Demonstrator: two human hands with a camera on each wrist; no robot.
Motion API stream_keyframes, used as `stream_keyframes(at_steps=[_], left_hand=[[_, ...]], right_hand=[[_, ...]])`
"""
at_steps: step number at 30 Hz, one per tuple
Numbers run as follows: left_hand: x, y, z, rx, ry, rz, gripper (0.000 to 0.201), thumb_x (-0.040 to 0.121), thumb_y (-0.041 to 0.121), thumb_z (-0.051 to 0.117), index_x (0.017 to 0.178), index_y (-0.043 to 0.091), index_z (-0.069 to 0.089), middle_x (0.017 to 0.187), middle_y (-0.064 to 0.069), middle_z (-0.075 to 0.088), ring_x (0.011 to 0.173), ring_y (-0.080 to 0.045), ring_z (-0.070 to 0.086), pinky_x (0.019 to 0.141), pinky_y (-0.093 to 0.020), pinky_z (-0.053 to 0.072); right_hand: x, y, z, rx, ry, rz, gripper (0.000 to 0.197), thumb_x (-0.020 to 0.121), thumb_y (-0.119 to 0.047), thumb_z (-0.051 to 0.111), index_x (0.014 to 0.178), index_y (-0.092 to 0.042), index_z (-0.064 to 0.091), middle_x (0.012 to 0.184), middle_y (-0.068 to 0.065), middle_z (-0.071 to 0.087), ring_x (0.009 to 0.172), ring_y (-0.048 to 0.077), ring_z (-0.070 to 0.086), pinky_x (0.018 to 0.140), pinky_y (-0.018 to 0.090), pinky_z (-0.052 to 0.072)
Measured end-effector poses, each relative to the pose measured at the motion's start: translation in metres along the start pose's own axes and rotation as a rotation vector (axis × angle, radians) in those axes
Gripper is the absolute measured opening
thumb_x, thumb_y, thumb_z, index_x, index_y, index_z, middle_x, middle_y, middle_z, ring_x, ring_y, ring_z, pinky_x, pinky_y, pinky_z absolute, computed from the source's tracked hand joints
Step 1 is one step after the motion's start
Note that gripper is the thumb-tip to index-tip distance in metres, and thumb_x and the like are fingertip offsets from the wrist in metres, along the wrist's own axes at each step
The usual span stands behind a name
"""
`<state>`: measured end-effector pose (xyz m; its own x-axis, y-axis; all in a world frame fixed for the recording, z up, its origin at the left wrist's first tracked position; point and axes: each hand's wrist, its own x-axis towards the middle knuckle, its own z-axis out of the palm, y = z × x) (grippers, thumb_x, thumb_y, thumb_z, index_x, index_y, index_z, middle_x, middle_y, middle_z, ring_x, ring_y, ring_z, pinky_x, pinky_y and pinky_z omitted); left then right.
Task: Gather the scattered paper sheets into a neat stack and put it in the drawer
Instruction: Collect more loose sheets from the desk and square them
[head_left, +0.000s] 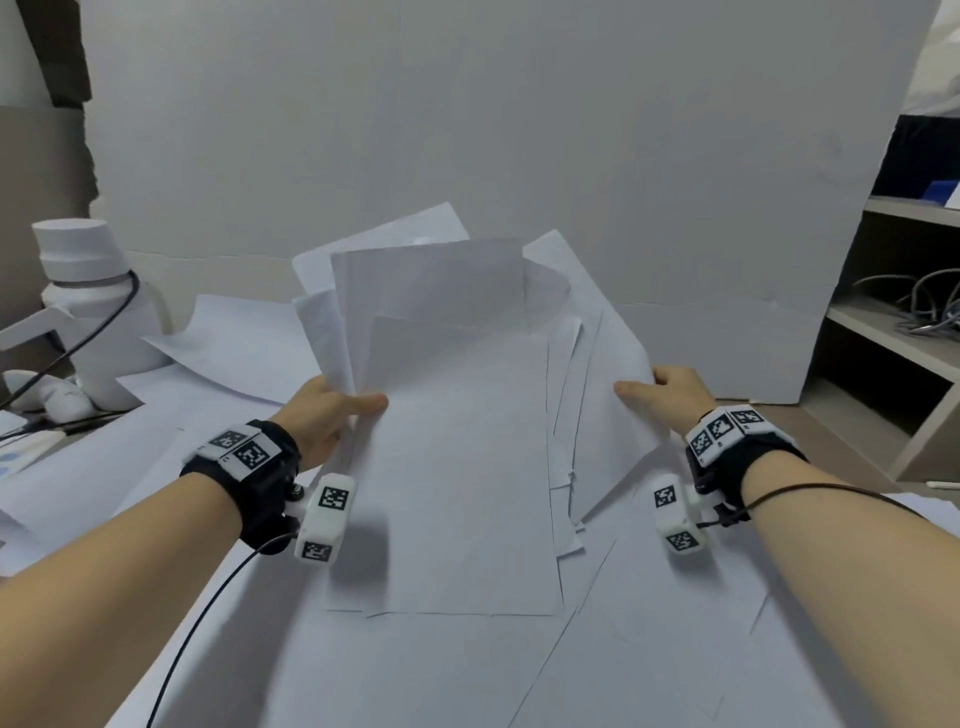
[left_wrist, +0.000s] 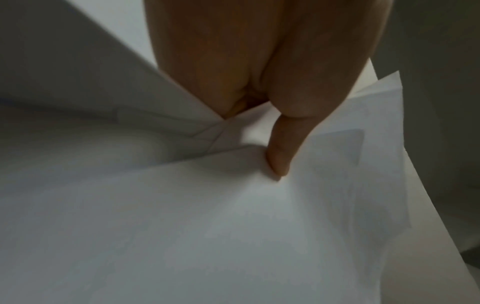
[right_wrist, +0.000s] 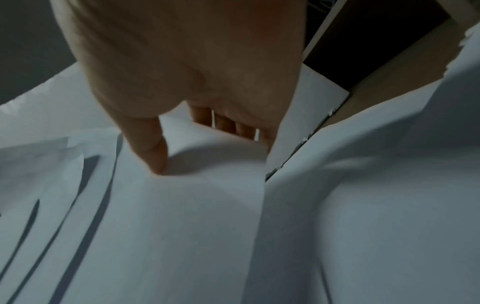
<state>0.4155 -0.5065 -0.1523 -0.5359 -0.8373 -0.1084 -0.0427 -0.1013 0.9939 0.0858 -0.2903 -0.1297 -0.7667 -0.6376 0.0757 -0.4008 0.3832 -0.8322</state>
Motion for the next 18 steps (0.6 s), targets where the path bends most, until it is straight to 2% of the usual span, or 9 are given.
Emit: stream_keyframes(at_steps=[2, 5, 9, 11, 12, 14, 15, 17, 18], left_hand=[[0.005, -0.009, 0.005, -0.041, 0.003, -0.009, 0.021, 0.091, -0.004, 0.066, 0.11, 0.002, 0.066, 0.088, -0.011, 0.073, 0.076, -0.023, 0.07, 0.064, -0.033, 0.057], [0.011, -0.027, 0.014, -0.155, 0.018, -0.037, 0.027, 0.092, -0.006, 0.064, 0.117, 0.003, 0.064, 0.097, -0.012, 0.072, 0.082, -0.022, 0.07, 0.063, -0.028, 0.059], [0.014, -0.041, 0.025, -0.275, 0.03, -0.128, 0.032, 0.091, -0.005, 0.064, 0.122, 0.003, 0.063, 0.112, -0.019, 0.071, 0.097, -0.031, 0.069, 0.089, -0.046, 0.058], [0.02, -0.045, 0.026, -0.261, 0.032, -0.169, 0.033, 0.086, 0.004, 0.074, 0.118, 0.005, 0.066, 0.114, -0.023, 0.071, 0.101, -0.036, 0.068, 0.099, -0.057, 0.051], [0.024, -0.051, 0.026, -0.198, 0.025, -0.185, 0.041, 0.077, 0.013, 0.084, 0.115, 0.007, 0.069, 0.116, -0.028, 0.069, 0.101, -0.041, 0.068, 0.099, -0.064, 0.047], [0.048, -0.072, 0.019, -0.077, -0.04, -0.189, 0.06, 0.057, 0.021, 0.094, 0.111, 0.008, 0.071, 0.117, -0.034, 0.066, 0.1, -0.052, 0.066, 0.093, -0.076, 0.042], [0.05, -0.074, 0.018, -0.025, -0.056, -0.181, 0.061, 0.056, 0.019, 0.091, 0.111, 0.006, 0.07, 0.112, -0.034, 0.067, 0.094, -0.054, 0.066, 0.088, -0.077, 0.043], [0.024, -0.05, 0.028, 0.039, -0.05, -0.132, 0.057, 0.063, 0.014, 0.084, 0.115, 0.0, 0.066, 0.095, -0.03, 0.069, 0.079, -0.048, 0.067, 0.074, -0.068, 0.053], [0.008, -0.036, 0.033, 0.035, -0.062, -0.084, 0.048, 0.071, 0.009, 0.081, 0.116, -0.003, 0.065, 0.088, -0.025, 0.069, 0.074, -0.04, 0.067, 0.069, -0.055, 0.056]], right_hand=[[0.002, 0.004, 0.002, -0.003, 0.002, -0.014, 0.016, 0.085, -0.02, 0.071, 0.098, -0.011, 0.069, 0.095, 0.008, 0.073, 0.08, 0.023, 0.068, 0.073, 0.032, 0.055], [0.0, 0.016, 0.01, 0.034, -0.154, 0.039, 0.013, 0.088, -0.018, 0.071, 0.098, -0.009, 0.071, 0.097, 0.01, 0.075, 0.088, 0.03, 0.072, 0.07, 0.034, 0.056], [-0.01, 0.015, 0.02, 0.047, -0.346, 0.138, 0.017, 0.088, -0.011, 0.072, 0.101, 0.0, 0.07, 0.099, 0.016, 0.075, 0.093, 0.034, 0.072, 0.079, 0.038, 0.057], [-0.016, 0.007, 0.027, -0.026, -0.443, 0.174, 0.018, 0.087, -0.004, 0.069, 0.102, 0.006, 0.067, 0.098, 0.02, 0.072, 0.085, 0.033, 0.07, 0.073, 0.034, 0.056], [-0.019, 0.004, 0.03, -0.061, -0.487, 0.198, 0.015, 0.086, -0.002, 0.067, 0.099, 0.006, 0.066, 0.093, 0.021, 0.07, 0.079, 0.032, 0.068, 0.07, 0.034, 0.055], [-0.023, -0.001, 0.032, -0.127, -0.513, 0.23, 0.01, 0.082, -0.005, 0.068, 0.089, 0.001, 0.065, 0.085, 0.018, 0.066, 0.075, 0.03, 0.064, 0.069, 0.036, 0.053], [-0.023, -0.002, 0.032, -0.133, -0.491, 0.25, 0.01, 0.08, -0.008, 0.069, 0.086, -0.002, 0.064, 0.083, 0.016, 0.065, 0.074, 0.03, 0.064, 0.067, 0.035, 0.052], [-0.022, -0.005, 0.031, -0.061, -0.407, 0.283, 0.013, 0.081, -0.015, 0.067, 0.087, -0.005, 0.062, 0.086, 0.013, 0.062, 0.068, 0.028, 0.06, 0.061, 0.031, 0.048], [-0.021, -0.007, 0.031, 0.015, -0.365, 0.298, 0.02, 0.081, -0.02, 0.067, 0.093, -0.006, 0.061, 0.091, 0.011, 0.061, 0.067, 0.026, 0.057, 0.06, 0.03, 0.047]])
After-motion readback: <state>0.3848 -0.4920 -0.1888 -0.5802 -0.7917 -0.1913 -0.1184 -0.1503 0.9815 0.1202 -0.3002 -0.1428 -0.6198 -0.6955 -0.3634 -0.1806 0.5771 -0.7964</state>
